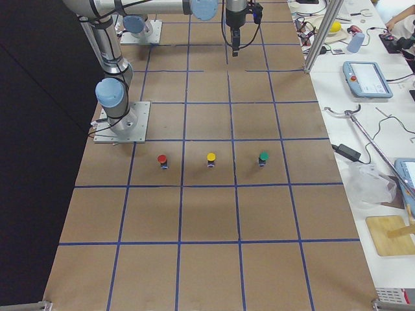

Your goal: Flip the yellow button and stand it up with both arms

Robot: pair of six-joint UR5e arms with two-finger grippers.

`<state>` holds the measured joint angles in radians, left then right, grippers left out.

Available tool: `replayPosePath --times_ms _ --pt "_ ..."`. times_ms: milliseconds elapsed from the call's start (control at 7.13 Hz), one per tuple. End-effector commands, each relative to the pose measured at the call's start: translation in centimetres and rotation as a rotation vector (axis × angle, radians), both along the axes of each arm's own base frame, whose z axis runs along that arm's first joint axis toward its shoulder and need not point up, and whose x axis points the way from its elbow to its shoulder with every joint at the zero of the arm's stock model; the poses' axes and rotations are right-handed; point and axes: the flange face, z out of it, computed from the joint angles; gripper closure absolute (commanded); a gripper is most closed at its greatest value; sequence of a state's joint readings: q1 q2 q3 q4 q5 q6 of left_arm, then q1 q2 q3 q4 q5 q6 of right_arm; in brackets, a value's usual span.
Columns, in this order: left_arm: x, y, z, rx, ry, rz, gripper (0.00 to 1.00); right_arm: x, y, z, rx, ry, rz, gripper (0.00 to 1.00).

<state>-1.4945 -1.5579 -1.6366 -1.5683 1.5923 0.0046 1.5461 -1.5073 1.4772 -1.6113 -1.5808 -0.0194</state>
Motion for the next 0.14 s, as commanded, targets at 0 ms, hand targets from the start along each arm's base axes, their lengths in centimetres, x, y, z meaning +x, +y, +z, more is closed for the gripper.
replayPosePath --times_ms 0 --pt "0.02 0.03 0.03 0.0 0.0 0.0 0.0 0.2 0.03 -0.17 0.006 -0.012 0.003 0.0"
